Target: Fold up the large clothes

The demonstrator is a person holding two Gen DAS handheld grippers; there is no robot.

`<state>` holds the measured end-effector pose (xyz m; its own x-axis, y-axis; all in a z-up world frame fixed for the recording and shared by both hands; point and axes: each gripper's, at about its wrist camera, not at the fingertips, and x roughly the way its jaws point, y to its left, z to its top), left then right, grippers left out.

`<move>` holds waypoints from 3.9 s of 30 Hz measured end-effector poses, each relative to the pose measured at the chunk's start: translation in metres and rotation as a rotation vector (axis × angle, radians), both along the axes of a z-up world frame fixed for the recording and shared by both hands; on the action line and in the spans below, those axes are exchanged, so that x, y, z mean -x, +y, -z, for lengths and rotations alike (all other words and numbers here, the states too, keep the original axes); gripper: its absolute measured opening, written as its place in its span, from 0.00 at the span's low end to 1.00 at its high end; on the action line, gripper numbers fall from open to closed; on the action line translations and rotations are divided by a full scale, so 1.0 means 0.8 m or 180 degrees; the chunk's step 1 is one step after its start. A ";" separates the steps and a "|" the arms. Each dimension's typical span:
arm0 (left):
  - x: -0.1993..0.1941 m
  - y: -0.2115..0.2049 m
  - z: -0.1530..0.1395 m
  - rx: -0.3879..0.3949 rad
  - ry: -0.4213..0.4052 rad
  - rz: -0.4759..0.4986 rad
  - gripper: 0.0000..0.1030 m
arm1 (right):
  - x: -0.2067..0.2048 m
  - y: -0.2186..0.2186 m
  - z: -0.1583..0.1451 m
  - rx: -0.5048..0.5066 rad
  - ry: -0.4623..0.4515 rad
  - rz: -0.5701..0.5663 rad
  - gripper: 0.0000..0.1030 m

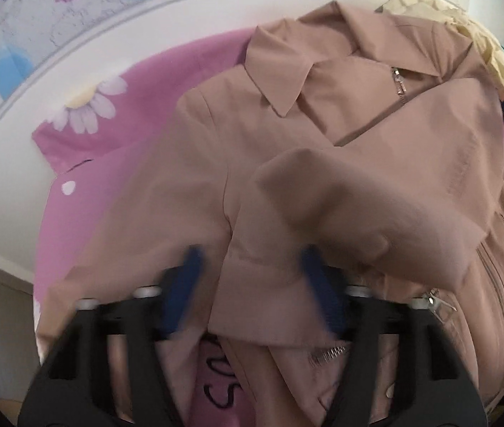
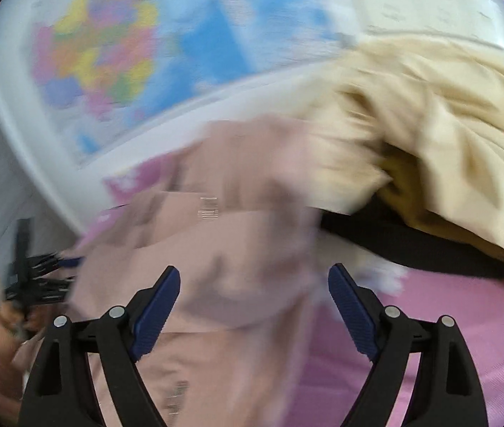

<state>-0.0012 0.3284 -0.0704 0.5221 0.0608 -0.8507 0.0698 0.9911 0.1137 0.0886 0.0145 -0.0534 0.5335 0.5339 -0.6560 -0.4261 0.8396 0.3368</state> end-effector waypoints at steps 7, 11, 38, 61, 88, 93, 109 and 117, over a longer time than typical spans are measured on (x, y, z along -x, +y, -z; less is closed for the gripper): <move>-0.011 0.011 -0.028 -0.0066 -0.0216 -0.0097 0.10 | -0.039 0.013 0.040 -0.0206 0.0293 -0.0079 0.67; -0.021 0.020 -0.051 -0.0158 -0.0381 -0.0192 0.10 | -0.050 0.027 0.033 -0.0095 0.0146 -0.0069 0.04; -0.071 0.032 0.012 0.0082 0.0065 -0.0084 0.16 | 0.005 0.154 -0.046 0.0577 -0.0580 -0.0723 0.56; 0.045 0.124 -0.064 0.0205 -0.0508 -0.0641 0.62 | 0.010 0.262 -0.010 0.1048 -0.0388 -0.1241 0.59; 0.176 0.132 -0.005 0.0486 -0.0103 -0.0909 0.19 | 0.100 0.355 -0.013 0.0742 -0.0190 -0.2238 0.63; 0.184 0.143 -0.018 0.0556 -0.0234 -0.0994 0.03 | 0.132 0.364 -0.024 0.0502 -0.0118 -0.2522 0.64; 0.165 0.103 -0.137 0.0789 -0.0690 -0.0473 0.02 | 0.249 0.425 -0.059 -0.0542 0.0228 -0.3466 0.79; 0.138 0.067 -0.145 0.0898 -0.0661 -0.0235 0.02 | 0.257 0.444 -0.050 -0.0410 0.0094 -0.3134 0.60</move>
